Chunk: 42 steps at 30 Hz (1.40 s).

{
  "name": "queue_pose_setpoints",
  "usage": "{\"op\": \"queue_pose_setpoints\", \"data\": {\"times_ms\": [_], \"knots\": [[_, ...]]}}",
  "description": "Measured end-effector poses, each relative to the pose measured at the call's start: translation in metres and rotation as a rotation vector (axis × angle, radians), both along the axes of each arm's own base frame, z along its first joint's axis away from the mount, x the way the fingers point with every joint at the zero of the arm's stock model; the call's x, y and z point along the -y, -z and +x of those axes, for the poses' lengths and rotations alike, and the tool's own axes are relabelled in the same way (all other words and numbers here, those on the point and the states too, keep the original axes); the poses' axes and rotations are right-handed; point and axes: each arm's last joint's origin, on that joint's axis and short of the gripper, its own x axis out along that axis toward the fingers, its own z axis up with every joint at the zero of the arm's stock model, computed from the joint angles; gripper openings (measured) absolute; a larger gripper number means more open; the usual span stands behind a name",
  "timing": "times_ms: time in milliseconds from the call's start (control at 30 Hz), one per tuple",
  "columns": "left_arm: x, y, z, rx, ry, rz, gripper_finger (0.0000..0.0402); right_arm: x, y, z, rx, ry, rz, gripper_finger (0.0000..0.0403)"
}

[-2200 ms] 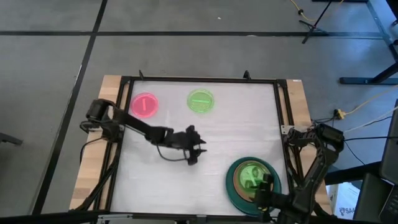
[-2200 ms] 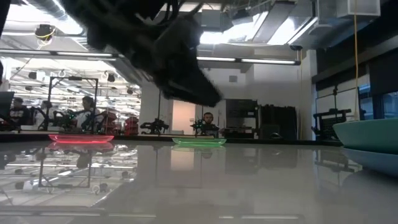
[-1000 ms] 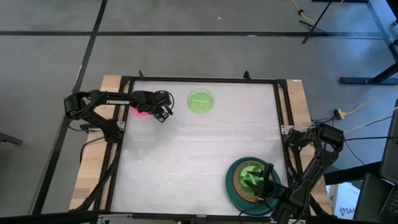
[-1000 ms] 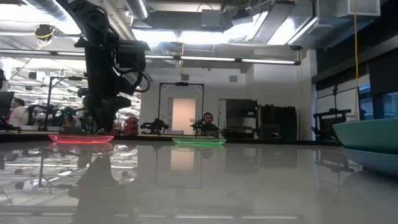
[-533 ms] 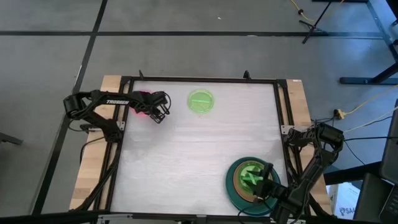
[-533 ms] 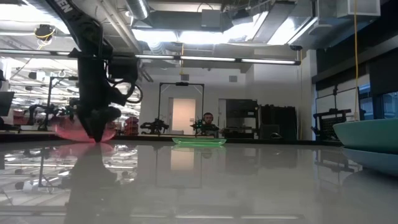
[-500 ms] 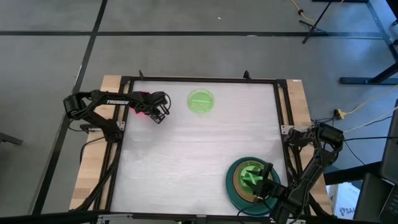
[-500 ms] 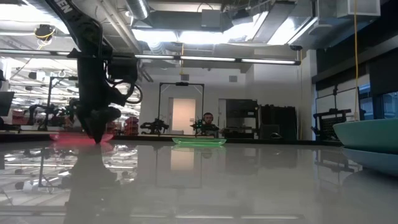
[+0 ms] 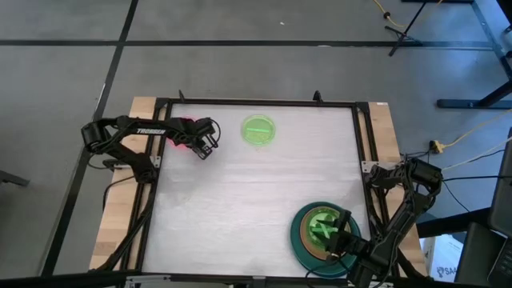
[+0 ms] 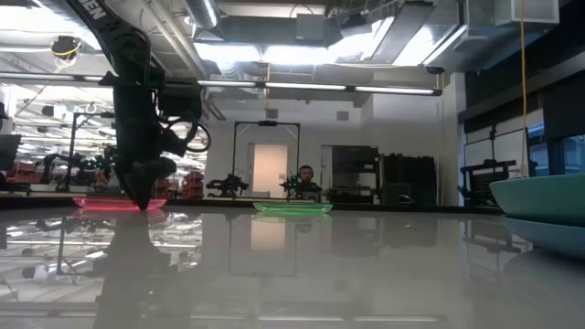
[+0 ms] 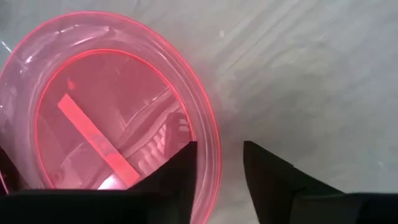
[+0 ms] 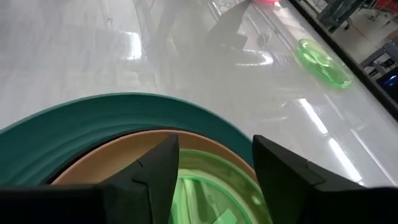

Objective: Stack plastic plates
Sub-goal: Stack the pink plate on top of the green plate

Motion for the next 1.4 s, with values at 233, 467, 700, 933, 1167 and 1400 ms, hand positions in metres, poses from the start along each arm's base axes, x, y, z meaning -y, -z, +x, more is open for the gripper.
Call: {"op": "queue_pose_setpoints", "data": {"times_ms": [233, 467, 700, 933, 1167, 1400], "knots": [[-0.001, 0.0, 0.0, -0.018, 0.0, 0.039, 0.0045, -0.001, 0.001, -0.001, -0.049, 0.004, 0.033, 0.0198], [0.005, 0.0, 0.006, -0.021, 0.055, 0.069, 0.0006, -0.003, 0.002, 0.0, -0.039, 0.004, 0.058, 0.0198], [0.037, -0.001, 0.027, 0.036, 0.209, 0.092, 0.0003, -0.01, -0.012, 0.004, -0.026, 0.013, 0.088, 0.0198], [0.081, -0.02, 0.061, 0.178, 0.431, 0.136, 0.0002, -0.017, -0.034, 0.006, -0.049, 0.013, 0.088, 0.0198], [0.136, -0.047, 0.089, 0.399, 0.642, 0.154, 0.0005, -0.021, -0.047, 0.008, -0.055, -0.004, 0.085, 0.0198], [0.193, -0.064, 0.103, 0.666, 0.864, 0.181, 0.0006, -0.028, -0.063, 0.012, -0.045, -0.023, 0.107, 0.0198]]}}
